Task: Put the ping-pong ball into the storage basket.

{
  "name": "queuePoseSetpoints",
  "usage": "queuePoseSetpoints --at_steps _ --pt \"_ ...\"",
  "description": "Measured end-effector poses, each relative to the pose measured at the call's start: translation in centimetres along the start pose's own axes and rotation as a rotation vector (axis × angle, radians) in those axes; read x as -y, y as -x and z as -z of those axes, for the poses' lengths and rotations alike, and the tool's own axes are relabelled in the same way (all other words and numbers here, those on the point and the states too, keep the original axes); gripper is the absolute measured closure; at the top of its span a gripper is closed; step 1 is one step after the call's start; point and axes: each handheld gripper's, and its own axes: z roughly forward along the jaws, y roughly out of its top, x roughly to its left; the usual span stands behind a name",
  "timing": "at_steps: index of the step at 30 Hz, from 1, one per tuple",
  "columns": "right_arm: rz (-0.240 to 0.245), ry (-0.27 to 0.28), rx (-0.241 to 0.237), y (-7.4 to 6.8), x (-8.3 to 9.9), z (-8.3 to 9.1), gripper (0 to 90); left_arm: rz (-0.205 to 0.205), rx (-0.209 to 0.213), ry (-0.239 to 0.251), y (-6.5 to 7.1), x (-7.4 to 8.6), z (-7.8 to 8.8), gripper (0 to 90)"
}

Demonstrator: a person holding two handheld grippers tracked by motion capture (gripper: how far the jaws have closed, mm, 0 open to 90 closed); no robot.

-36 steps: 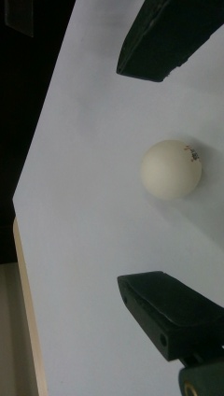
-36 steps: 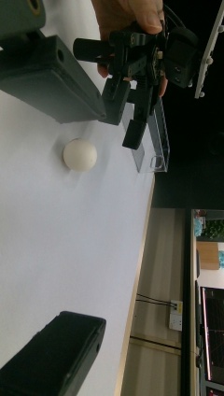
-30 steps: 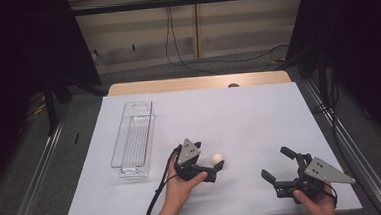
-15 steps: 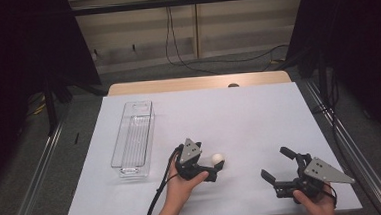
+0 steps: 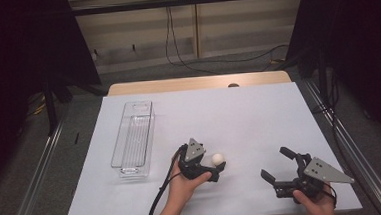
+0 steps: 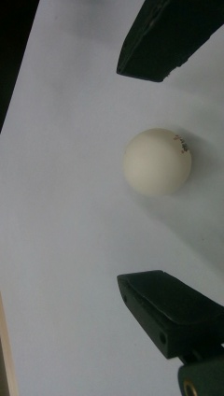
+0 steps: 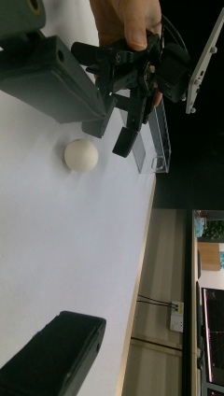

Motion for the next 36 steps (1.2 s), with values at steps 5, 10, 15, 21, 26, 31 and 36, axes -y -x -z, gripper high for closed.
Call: queuePoseSetpoints --at_steps 5,10,15,21,26,31,36 --pt "0.001 0.002 0.0 0.0 0.0 0.0 2.0 0.0 0.003 -0.027 0.1 0.0 -0.3 2.2" --pt "-0.001 0.002 0.001 0.0 0.0 0.0 2.0 0.004 -0.005 -0.038 0.2 0.0 -0.5 1.8" --pt "0.001 0.002 0.001 0.0 0.0 0.0 2.0 0.0 0.007 -0.041 0.2 0.0 -0.7 2.1" --pt "0.002 0.003 0.002 0.0 0.0 0.0 2.0 0.008 0.002 -0.06 0.4 -0.1 -1.0 2.1" --pt "0.002 0.004 0.002 0.0 0.0 0.0 2.1 0.006 0.017 -0.068 0.6 -0.2 -1.3 2.5" --pt "0.001 0.004 0.002 0.0 0.0 0.0 2.1 -0.011 0.023 -0.088 0.7 -0.3 -1.5 3.1" --pt "-0.002 0.004 0.002 0.0 0.0 0.0 2.2 -0.012 0.019 -0.103 0.8 -0.3 -1.6 3.7"
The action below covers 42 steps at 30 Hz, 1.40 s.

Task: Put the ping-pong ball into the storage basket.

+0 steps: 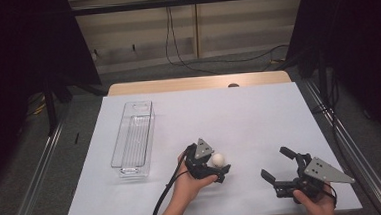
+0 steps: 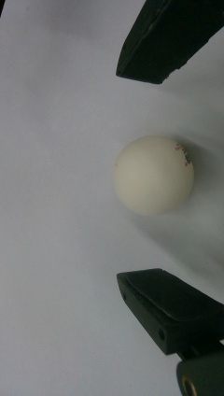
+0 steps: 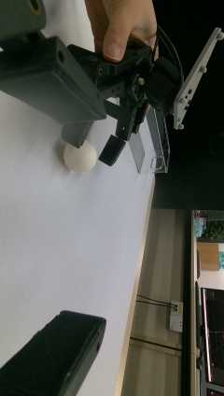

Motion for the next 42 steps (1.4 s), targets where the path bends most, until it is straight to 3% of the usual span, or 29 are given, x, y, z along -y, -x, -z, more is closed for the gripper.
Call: queuePoseSetpoints --at_steps 25,28,30,32,34,42 --pt "0.0 0.0 -0.002 -0.01 -0.01 -0.05 2.5 -0.007 0.002 -0.055 -0.15 -0.12 -0.33 19.5" --pt "-0.001 -0.002 -0.001 -0.03 -0.02 0.0 2.6 -0.021 0.011 -0.08 -0.28 -0.19 -0.31 21.9" --pt "0.001 0.001 0.001 0.0 -0.03 -0.02 2.6 -0.006 0.007 -0.064 -0.15 -0.18 -0.49 22.9" --pt "-0.006 0.003 0.004 -0.03 -0.04 -0.03 2.5 -0.025 0.005 -0.084 -0.14 -0.3 -0.49 24.0" --pt "-0.002 0.0 -0.001 -0.01 -0.02 -0.06 2.6 -0.01 0.02 -0.06 -0.04 -0.29 -0.71 25.2" --pt "-0.004 -0.002 -0.001 0.01 -0.03 0.0 2.6 -0.027 0.023 -0.094 -0.01 -0.55 -0.71 30.2"
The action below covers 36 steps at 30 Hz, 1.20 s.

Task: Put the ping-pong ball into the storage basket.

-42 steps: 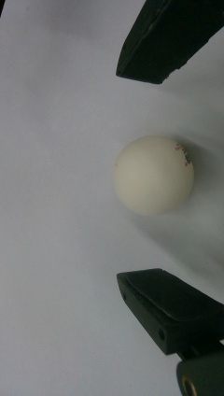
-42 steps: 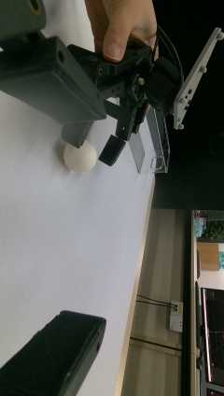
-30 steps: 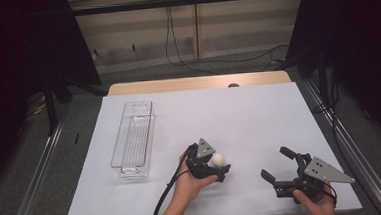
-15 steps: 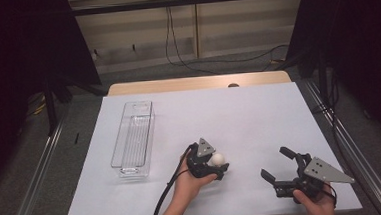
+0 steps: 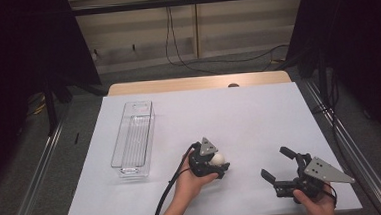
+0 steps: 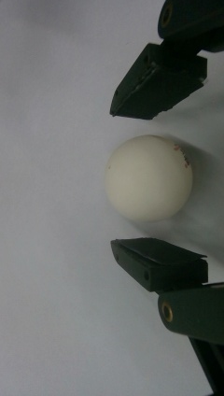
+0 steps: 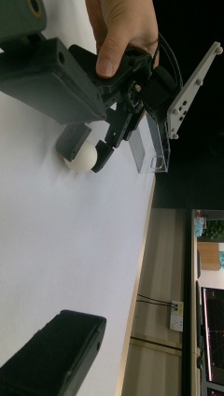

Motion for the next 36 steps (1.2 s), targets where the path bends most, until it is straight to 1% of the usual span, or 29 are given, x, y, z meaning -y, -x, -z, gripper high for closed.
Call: queuePoseSetpoints --at_steps 2,3,5,6,7,8,9,10,11,14,15,21,22,23,24,33,34,35,36 --pt "0.003 0.002 0.0 0.01 -0.01 0.01 2.6 0.0 -0.005 -0.004 -0.06 0.01 0.0 31.4" --pt "0.003 0.001 0.001 0.0 -0.01 0.01 2.6 0.009 -0.005 0.0 0.01 0.03 -0.06 32.4" --pt "0.004 0.002 0.0 0.0 -0.01 -0.01 2.6 0.004 -0.002 -0.008 -0.04 0.03 -0.08 33.4" --pt "0.004 0.002 0.0 0.0 -0.01 -0.01 2.6 0.005 -0.008 -0.01 -0.06 0.04 -0.08 33.9" --pt "0.003 0.001 0.0 0.0 -0.01 0.0 2.6 -0.002 -0.004 -0.008 -0.12 0.07 -0.11 34.4" --pt "0.003 0.001 0.0 0.0 -0.01 -0.01 2.6 0.001 -0.005 -0.012 -0.1 0.07 -0.1 34.7" --pt "0.003 0.001 -0.001 0.0 -0.01 0.0 2.6 0.006 0.0 -0.007 -0.1 0.09 -0.15 35.1" --pt "0.004 0.002 0.0 0.0 -0.01 -0.01 2.6 0.024 0.001 0.013 0.01 0.15 -0.29 35.7" --pt "0.003 0.001 0.0 0.0 -0.01 -0.01 2.6 0.017 0.0 0.01 -0.01 0.14 -0.28 36.2" --pt "0.003 0.001 0.0 0.0 0.0 -0.01 2.6 0.017 0.002 0.01 -0.01 0.15 -0.3 37.2" --pt "0.002 0.001 -0.001 0.0 0.0 -0.01 2.6 0.014 0.009 0.01 -0.03 0.16 -0.31 37.6" --pt "0.004 0.001 -0.001 -0.02 0.0 -0.02 2.6 0.019 0.015 0.01 -0.02 0.17 -0.34 40.3" --pt "0.003 0.001 -0.001 -0.02 -0.01 -0.01 2.6 -0.004 0.009 -0.014 -0.11 0.13 -0.21 41.2" --pt "0.004 0.003 0.0 -0.01 -0.01 -0.02 2.6 -0.004 0.009 -0.023 -0.08 0.12 -0.18 41.9" --pt "0.003 0.001 0.0 -0.02 0.0 -0.01 2.6 0.008 0.007 -0.027 0.01 0.12 -0.18 42.9" --pt "0.002 0.004 0.003 -0.02 -0.02 -0.02 2.6 0.012 0.01 -0.03 0.02 0.14 -0.18 46.8" --pt "0.004 0.004 0.002 0.0 -0.01 -0.01 2.6 0.019 0.015 -0.024 0.02 0.12 -0.19 47.5" --pt "0.004 0.004 0.002 0.0 -0.02 -0.01 2.6 0.007 0.013 -0.037 -0.07 0.11 -0.1 47.9" --pt "0.006 0.005 0.003 0.0 -0.03 -0.01 2.6 0.007 0.015 -0.032 -0.09 0.13 -0.12 48.7"
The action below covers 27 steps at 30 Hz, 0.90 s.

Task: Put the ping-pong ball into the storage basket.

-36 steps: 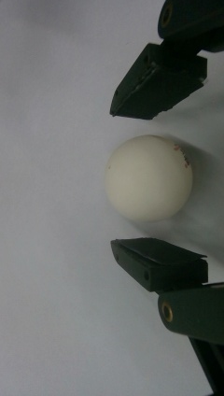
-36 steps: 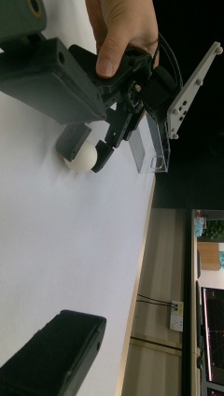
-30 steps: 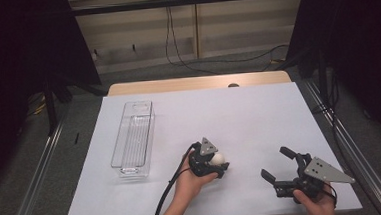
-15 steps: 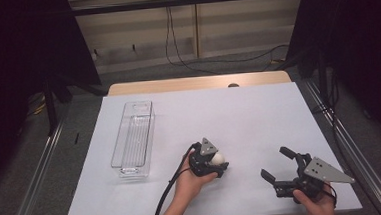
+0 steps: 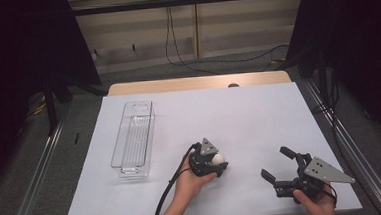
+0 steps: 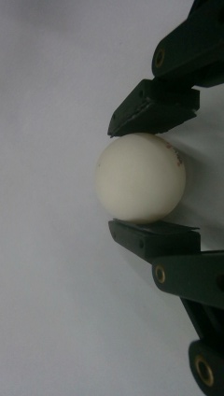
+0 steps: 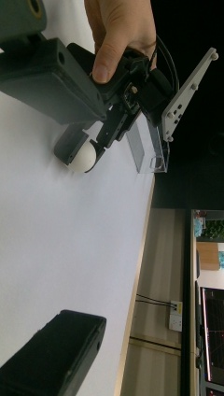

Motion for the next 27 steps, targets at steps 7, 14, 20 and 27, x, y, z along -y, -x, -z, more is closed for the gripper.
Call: queuePoseSetpoints --at_steps 7,14,20,27 --pt "-0.001 0.0 -0.001 0.0 0.0 0.0 2.6 0.019 -0.001 0.005 0.0 0.0 0.1 50.9" --pt "0.0 -0.001 -0.001 0.0 0.0 0.0 2.6 0.008 0.009 0.002 -0.2 -0.1 0.6 51.0" --pt "0.001 -0.004 -0.005 0.0 0.0 0.0 2.6 0.043 0.018 0.031 -0.2 -0.1 0.9 51.0" --pt "0.002 -0.003 -0.002 0.0 0.0 0.0 2.6 0.044 0.021 0.033 -0.4 -0.2 1.4 51.0"
